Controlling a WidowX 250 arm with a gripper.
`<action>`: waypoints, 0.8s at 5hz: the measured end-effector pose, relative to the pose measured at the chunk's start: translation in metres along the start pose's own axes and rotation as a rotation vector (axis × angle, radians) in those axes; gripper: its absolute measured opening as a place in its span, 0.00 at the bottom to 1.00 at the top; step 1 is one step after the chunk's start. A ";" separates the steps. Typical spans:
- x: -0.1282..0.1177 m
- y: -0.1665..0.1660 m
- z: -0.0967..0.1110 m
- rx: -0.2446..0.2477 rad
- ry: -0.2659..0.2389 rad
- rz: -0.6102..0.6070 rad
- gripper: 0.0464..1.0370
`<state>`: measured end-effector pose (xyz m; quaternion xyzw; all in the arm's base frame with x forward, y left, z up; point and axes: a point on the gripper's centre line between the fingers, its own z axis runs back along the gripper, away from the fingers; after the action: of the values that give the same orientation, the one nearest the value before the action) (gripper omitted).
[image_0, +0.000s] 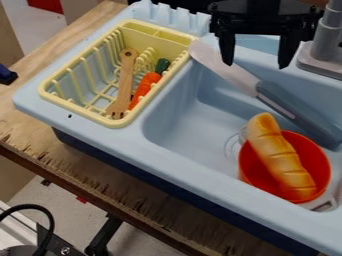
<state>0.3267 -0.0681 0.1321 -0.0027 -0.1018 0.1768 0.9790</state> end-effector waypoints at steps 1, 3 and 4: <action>-0.007 0.002 -0.012 0.015 0.040 -0.011 0.96; -0.019 0.009 -0.002 -0.205 0.106 -0.310 0.96; -0.024 0.012 0.002 -0.304 0.157 -0.380 0.96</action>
<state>0.3004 -0.0654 0.1291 -0.1442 -0.0495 -0.0286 0.9879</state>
